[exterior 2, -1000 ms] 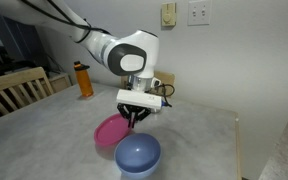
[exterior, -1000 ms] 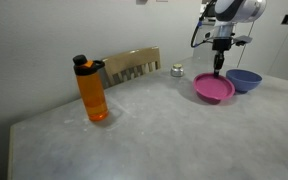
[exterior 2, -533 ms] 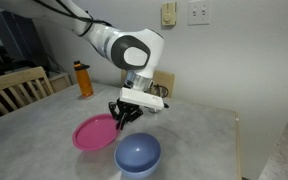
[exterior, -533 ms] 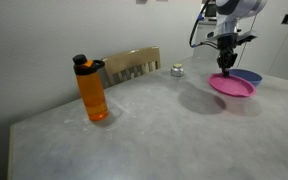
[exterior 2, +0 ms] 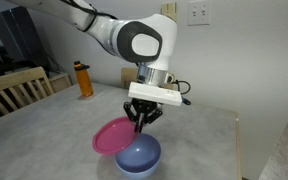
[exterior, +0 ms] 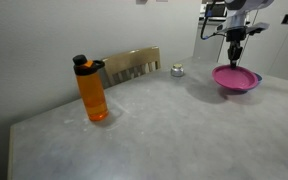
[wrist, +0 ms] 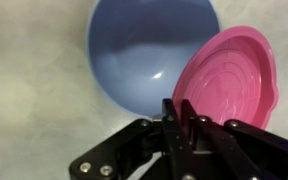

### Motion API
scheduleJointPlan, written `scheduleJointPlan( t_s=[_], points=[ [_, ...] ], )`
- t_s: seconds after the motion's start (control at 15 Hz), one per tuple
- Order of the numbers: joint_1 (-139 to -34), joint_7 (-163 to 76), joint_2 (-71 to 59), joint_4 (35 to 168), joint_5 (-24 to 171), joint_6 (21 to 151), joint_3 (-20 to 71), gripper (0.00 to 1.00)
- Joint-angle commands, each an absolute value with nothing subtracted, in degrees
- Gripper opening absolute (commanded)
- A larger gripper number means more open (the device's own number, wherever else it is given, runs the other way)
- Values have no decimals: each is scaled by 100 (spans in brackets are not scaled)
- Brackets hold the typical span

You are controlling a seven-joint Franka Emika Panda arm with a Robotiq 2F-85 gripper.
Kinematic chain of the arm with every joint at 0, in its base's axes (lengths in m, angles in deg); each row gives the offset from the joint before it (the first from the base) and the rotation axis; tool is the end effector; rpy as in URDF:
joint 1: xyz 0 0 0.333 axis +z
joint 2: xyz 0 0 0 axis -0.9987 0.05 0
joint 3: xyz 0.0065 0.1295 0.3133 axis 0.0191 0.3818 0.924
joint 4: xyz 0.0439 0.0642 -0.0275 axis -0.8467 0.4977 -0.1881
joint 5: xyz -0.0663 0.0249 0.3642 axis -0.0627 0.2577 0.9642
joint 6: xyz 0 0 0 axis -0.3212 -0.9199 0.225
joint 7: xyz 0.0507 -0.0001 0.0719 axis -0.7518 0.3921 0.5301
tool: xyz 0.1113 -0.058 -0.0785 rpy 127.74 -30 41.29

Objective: Put the pink lid on the blue bowl

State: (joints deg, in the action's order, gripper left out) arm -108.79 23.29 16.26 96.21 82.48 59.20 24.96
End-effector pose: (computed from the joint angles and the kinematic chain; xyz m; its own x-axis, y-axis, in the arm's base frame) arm 0.5956 -0.2731 0.2322 0.8178 0.5630 -0.1194 0.5143 -0.8081 -0.2872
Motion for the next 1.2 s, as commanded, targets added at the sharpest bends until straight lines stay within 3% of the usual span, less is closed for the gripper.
scheduleJointPlan(
  t_s=[0.0, 1.13],
  points=[
    [-10980, 2025, 1564, 9655, 8122, 5990, 2289, 3],
    [-11675, 2072, 1918, 9256, 8773, 5831, 2270, 3]
  ],
)
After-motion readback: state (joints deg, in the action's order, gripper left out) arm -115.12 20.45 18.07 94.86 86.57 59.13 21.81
